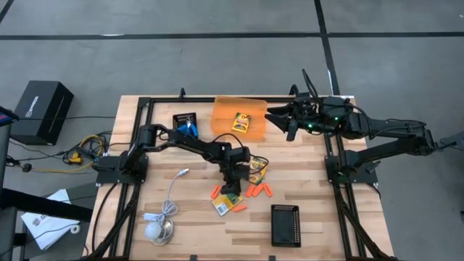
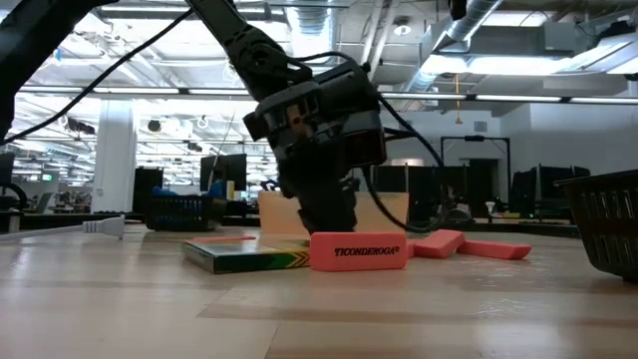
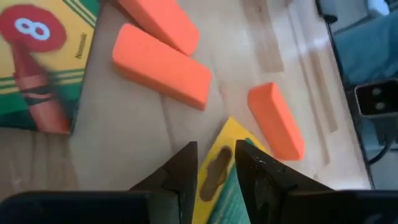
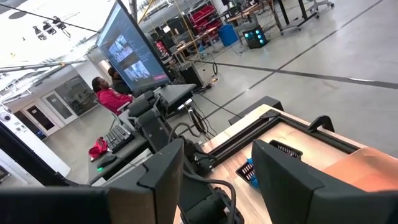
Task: Pick & Place School Supplies
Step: Put the crayon box into the orange bin
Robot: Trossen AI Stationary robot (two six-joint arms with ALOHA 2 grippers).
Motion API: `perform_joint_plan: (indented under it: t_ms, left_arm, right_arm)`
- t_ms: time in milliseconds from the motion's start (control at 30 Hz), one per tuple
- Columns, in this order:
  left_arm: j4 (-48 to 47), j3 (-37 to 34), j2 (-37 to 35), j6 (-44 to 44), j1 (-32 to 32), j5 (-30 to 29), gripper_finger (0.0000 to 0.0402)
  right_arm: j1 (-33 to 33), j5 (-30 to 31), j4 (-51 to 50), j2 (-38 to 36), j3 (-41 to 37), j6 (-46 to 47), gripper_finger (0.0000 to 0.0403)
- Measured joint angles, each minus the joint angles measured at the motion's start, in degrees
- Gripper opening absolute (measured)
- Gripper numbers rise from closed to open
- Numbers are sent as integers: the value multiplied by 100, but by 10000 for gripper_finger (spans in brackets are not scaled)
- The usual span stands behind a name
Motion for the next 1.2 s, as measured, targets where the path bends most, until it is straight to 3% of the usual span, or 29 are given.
perform_joint_plan:
  t_ms: [633, 767, 1033, 1200]
  left_arm:
    - [-911, 2, -321, 1287, 366, -157, 103]
    - [-967, 2, -317, 1289, 370, 17, 103]
    - [-1114, -17, -314, 979, 560, 956, 103]
    - [-1096, -11, -358, 989, 628, 1048, 103]
  right_arm:
    - [0, 0, 11, 1, 0, 27, 182]
    - [0, 0, 11, 2, 0, 32, 182]
    - [0, 0, 13, 2, 0, 43, 182]
    - [0, 0, 19, 0, 0, 43, 182]
